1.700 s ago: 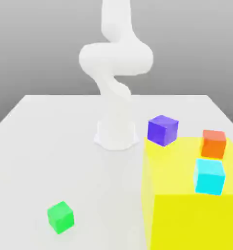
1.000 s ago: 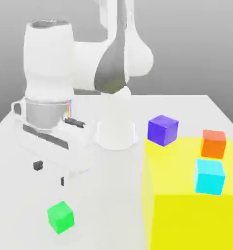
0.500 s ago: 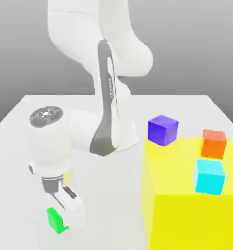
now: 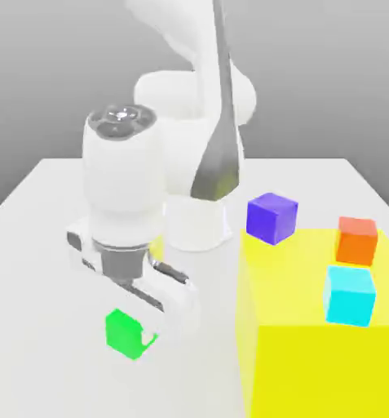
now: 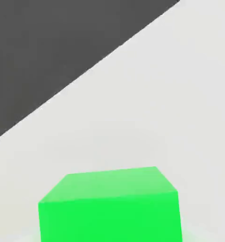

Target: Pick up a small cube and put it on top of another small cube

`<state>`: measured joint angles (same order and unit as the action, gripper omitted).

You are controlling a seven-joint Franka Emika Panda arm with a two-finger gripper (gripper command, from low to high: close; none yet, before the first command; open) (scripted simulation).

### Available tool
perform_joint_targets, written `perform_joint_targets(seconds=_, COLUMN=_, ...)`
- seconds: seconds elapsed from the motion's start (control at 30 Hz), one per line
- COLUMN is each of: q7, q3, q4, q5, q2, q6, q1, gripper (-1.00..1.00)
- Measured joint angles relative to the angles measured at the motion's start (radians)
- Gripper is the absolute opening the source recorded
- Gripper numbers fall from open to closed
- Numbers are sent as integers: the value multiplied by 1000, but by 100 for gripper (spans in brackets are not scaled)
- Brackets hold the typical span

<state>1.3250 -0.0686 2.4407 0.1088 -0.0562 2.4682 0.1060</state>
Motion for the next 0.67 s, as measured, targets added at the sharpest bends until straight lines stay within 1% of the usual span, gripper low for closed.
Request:
perform_joint_targets(seconds=0.07, q7=-14, q3=-28, q4=-39, q5=8, q2=40, q6=-83, q1=-51, gripper=-100)
perform_joint_targets(seconds=0.1, q7=-32, q3=-42, q4=-51, q5=-4, q2=69, q6=-123, q1=-77, gripper=-100)
perform_joint_targets(seconds=0.37, q7=-213, q3=-183, q4=-103, q5=-160, q2=339, q6=-420, q1=-321, gripper=-100)
perform_joint_targets(seconds=0.43, q7=-238, q3=-189, q4=-79, q5=-194, q2=362, q6=-407, q1=-342, gripper=-100)
perform_joint_targets(seconds=0.53, q7=-240, q3=-201, q4=-11, q5=-200, q2=325, q6=-300, q1=-346, gripper=-100)
perform_joint_targets(seconds=0.57, q7=-239, q3=-204, q4=8, q5=-199, q2=312, q6=-267, q1=-346, gripper=100)
perform_joint_targets(seconds=0.67, q7=-239, q3=-204, q4=8, q5=-199, q2=312, q6=-267, q1=-346, gripper=100)
